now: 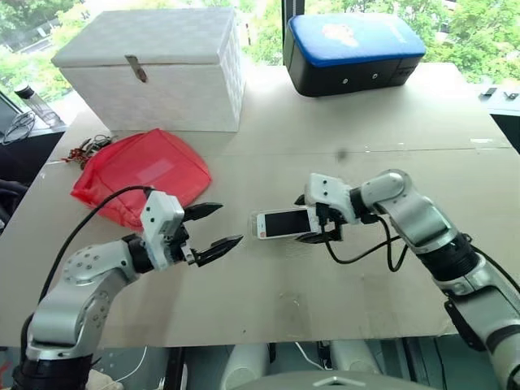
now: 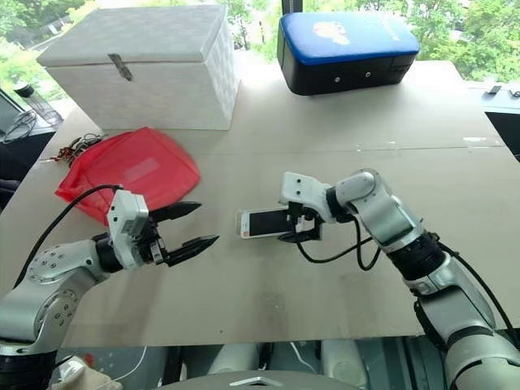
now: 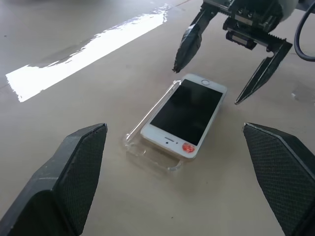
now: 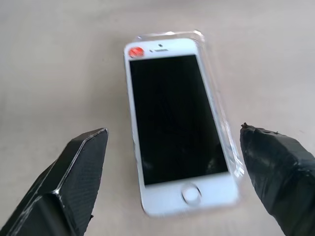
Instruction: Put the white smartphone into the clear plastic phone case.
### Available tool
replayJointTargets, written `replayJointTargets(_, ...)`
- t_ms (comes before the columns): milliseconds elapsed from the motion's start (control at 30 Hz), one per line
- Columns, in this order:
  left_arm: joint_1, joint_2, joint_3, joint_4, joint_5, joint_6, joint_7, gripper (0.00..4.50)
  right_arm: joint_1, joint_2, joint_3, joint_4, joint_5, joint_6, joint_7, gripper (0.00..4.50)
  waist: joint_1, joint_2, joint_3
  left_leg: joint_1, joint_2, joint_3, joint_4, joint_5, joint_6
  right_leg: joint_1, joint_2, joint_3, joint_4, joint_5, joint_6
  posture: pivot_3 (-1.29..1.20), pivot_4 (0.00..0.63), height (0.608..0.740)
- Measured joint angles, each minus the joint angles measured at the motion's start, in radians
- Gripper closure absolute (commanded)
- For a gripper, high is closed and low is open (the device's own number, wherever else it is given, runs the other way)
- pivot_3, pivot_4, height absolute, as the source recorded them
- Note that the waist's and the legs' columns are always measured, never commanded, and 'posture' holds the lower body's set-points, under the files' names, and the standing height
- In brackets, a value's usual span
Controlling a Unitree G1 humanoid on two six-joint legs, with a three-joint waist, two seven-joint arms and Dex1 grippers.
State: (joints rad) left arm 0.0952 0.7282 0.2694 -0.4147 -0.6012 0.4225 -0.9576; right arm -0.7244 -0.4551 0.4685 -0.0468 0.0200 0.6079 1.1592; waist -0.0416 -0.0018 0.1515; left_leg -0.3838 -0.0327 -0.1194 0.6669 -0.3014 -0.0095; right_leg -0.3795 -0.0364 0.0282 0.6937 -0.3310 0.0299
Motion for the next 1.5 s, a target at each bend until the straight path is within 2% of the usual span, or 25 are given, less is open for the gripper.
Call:
replayJointTargets(300, 0.163, 0.007, 0.072, -0.005, -0.036, -0.018, -0.069, 0.0, -0.018, 0.039, 0.034, 0.112, -0.033, -0.026, -0.041, 0.03, 0.001, 0.0, 0.0, 0.0, 0.0, 0.0, 0.0, 0.0, 0.0, 0.0, 0.0, 0.0, 0.0, 0.0, 0.0, 0.0, 0.15, 0.74)
replayJointTargets(400, 0.184, 0.003, 0.079, -0.006, -0.031, -0.038, -0.069, 0.0, -0.018, 0.039, 0.034, 0.111, -0.029, -0.026, -0.032, 0.84, 0.001, 0.001, 0.0, 0.0, 0.0, -0.001, 0.0, 0.0, 0.0, 0.0, 0.0, 0.0, 0.0, 0.0, 0.0, 0.0, 0.15, 0.74)
replayJointTargets(467, 0.193, -0.003, 0.081, -0.006, -0.03, -0.053, -0.069, 0.0, -0.018, 0.038, 0.034, 0.103, -0.024, -0.026, -0.027, 1.57, 0.001, 0.0, 0.0, 0.0, 0.0, 0.0, 0.0, 0.0, 0.0, 0.0, 0.0, 0.0, 0.0, 0.0, 0.0, 0.0, 0.15, 0.74)
replayJointTargets(933, 0.221, -0.026, 0.08, 0.053, -0.009, -0.147, -0.089, 0.0, -0.018, 0.036, 0.028, 0.079, 0.012, -0.046, -0.022, 1.56, 0.0, 0.001, 0.0, 0.0, 0.0, 0.0, 0.0, 0.0, 0.0, 0.0, 0.0, 0.0, 0.0, 0.0, 0.0, 0.0, 0.15, 0.74)
replayJointTargets(1133, 0.221, -0.028, 0.078, 0.097, 0.011, -0.184, -0.107, 0.0, -0.017, -0.015, 0.027, 0.079, 0.01, -0.045, -0.023, 1.56, 0.0, 0.001, 0.0, 0.0, 0.0, 0.0, 0.0, 0.0, 0.0, 0.0, 0.0, 0.0, 0.0, 0.0, 0.0, 0.0, 0.15, 0.74)
replayJointTargets(1500, 0.231, -0.052, 0.072, 0.134, 0.031, -0.24, -0.133, 0.0, -0.038, -0.049, 0.118, -0.007, -0.117, -0.067, -0.03, 1.56, 0.001, 0.0, 0.0, 0.0, 0.0, 0.0, 0.0, 0.0, 0.0, 0.0, 0.0, 0.0, 0.0, 0.0, 0.0, 0.0, 0.15, 0.74)
